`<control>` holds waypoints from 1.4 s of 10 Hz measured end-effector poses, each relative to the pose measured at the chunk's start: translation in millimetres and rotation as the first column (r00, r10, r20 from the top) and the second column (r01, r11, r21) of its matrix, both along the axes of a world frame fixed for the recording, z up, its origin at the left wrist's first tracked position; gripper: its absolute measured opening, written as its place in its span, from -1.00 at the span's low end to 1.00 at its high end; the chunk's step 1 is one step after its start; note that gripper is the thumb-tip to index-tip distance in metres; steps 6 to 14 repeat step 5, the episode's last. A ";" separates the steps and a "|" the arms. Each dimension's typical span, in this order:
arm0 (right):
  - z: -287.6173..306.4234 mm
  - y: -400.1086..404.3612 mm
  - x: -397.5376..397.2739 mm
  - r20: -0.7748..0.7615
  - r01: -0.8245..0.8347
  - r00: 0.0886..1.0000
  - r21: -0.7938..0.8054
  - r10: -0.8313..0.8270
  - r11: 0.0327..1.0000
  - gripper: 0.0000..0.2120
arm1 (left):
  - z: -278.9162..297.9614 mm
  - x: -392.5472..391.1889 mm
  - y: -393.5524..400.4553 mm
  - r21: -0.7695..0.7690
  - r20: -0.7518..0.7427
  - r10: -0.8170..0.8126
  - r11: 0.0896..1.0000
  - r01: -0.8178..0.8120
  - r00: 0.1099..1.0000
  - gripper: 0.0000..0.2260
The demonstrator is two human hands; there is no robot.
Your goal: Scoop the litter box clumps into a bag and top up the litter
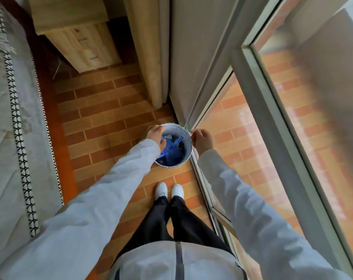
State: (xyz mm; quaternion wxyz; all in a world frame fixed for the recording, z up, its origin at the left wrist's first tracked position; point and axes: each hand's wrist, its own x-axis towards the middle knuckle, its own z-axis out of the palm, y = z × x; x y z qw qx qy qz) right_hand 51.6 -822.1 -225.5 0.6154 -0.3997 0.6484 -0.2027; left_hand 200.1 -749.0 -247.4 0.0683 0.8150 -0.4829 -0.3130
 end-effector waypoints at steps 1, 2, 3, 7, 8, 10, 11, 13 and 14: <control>-19.8 -14.7 13.0 -0.450 -0.480 0.802 -0.092 0.394 0.873 -0.85 | 2.2 7.0 0.8 0.006 0.019 0.038 0.999 -0.038 0.999 -0.61; -30.1 -26.6 25.1 -0.611 -0.763 0.479 0.065 0.630 0.643 -0.71 | 0.7 10.3 5.1 0.053 0.009 0.072 0.996 -0.072 0.997 -0.61; -32.9 -28.3 28.7 -0.604 -0.860 0.290 0.175 0.742 0.479 -0.58 | 3.4 12.6 8.6 0.074 -0.005 0.087 0.994 -0.086 0.996 -0.61; -42.4 -24.6 19.7 -0.614 -0.888 0.325 0.064 0.719 0.456 -0.48 | 4.0 15.0 14.2 0.060 -0.023 0.062 0.996 -0.060 0.998 -0.58; -42.4 -24.6 19.7 -0.614 -0.888 0.325 0.064 0.719 0.456 -0.48 | 4.0 15.0 14.2 0.060 -0.023 0.062 0.996 -0.060 0.998 -0.58; -42.4 -24.6 19.7 -0.614 -0.888 0.325 0.064 0.719 0.456 -0.48 | 4.0 15.0 14.2 0.060 -0.023 0.062 0.996 -0.060 0.998 -0.58; -42.4 -24.6 19.7 -0.614 -0.888 0.325 0.064 0.719 0.456 -0.48 | 4.0 15.0 14.2 0.060 -0.023 0.062 0.996 -0.060 0.998 -0.58; -42.4 -24.6 19.7 -0.614 -0.888 0.325 0.064 0.719 0.456 -0.48 | 4.0 15.0 14.2 0.060 -0.023 0.062 0.996 -0.060 0.998 -0.58; -42.4 -24.6 19.7 -0.614 -0.888 0.325 0.064 0.719 0.456 -0.48 | 4.0 15.0 14.2 0.060 -0.023 0.062 0.996 -0.060 0.998 -0.58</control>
